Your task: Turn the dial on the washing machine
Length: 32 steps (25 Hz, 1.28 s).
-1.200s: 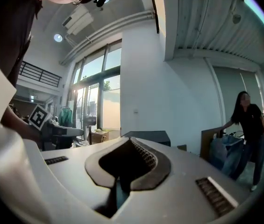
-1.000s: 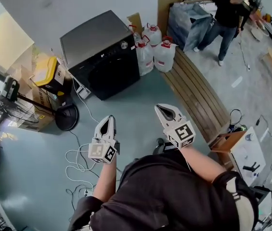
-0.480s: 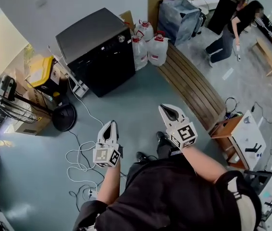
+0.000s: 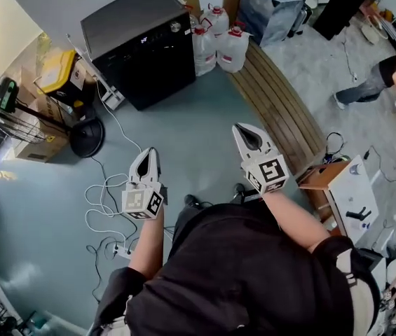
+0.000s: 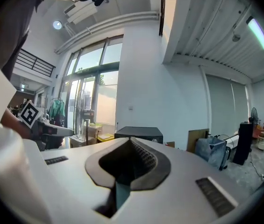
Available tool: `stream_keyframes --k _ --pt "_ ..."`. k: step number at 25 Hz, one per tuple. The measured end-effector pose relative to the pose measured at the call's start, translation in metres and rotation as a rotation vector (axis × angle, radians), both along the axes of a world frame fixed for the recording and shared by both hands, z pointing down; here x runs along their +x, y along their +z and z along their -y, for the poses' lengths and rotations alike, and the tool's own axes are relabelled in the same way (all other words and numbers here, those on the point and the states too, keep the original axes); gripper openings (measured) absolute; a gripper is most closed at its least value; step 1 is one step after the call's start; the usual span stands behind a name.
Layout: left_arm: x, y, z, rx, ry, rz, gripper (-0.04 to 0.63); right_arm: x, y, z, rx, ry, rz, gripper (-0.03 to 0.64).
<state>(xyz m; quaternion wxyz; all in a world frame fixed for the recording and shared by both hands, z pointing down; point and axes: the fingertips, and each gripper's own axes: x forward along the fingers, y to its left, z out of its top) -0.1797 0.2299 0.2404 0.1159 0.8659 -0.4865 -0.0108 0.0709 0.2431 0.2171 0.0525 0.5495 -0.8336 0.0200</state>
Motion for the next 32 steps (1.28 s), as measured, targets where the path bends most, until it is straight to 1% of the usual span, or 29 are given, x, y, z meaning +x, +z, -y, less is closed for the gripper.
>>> stream_keyframes --k 3,7,9,12,15,20,25,32 --pt "0.036 -0.003 0.003 0.01 0.003 -0.008 0.015 0.035 -0.009 0.004 0.008 0.009 0.054 0.021" --pt "0.066 -0.005 0.007 0.003 -0.023 -0.046 0.015 0.067 -0.021 0.01 0.075 -0.023 0.026 0.021" --pt "0.083 -0.006 0.007 0.0 -0.004 -0.037 0.015 0.082 -0.016 0.012 0.067 -0.033 0.015 0.021" --pt "0.103 -0.01 0.007 0.011 0.032 -0.005 0.015 0.097 -0.005 0.015 0.038 -0.035 0.029 0.021" --pt "0.11 -0.008 0.007 0.005 0.034 0.004 0.015 0.104 0.006 0.014 0.017 -0.035 0.034 0.021" --pt "0.118 -0.001 0.003 -0.025 0.054 0.002 0.015 0.109 0.014 0.008 -0.005 -0.04 0.023 0.021" --pt "0.123 -0.005 0.004 -0.016 0.079 0.017 0.015 0.11 0.02 0.007 -0.015 -0.032 0.027 0.021" --pt "0.12 -0.009 0.004 -0.006 0.074 0.03 0.015 0.11 0.022 0.001 -0.043 -0.01 0.026 0.021"
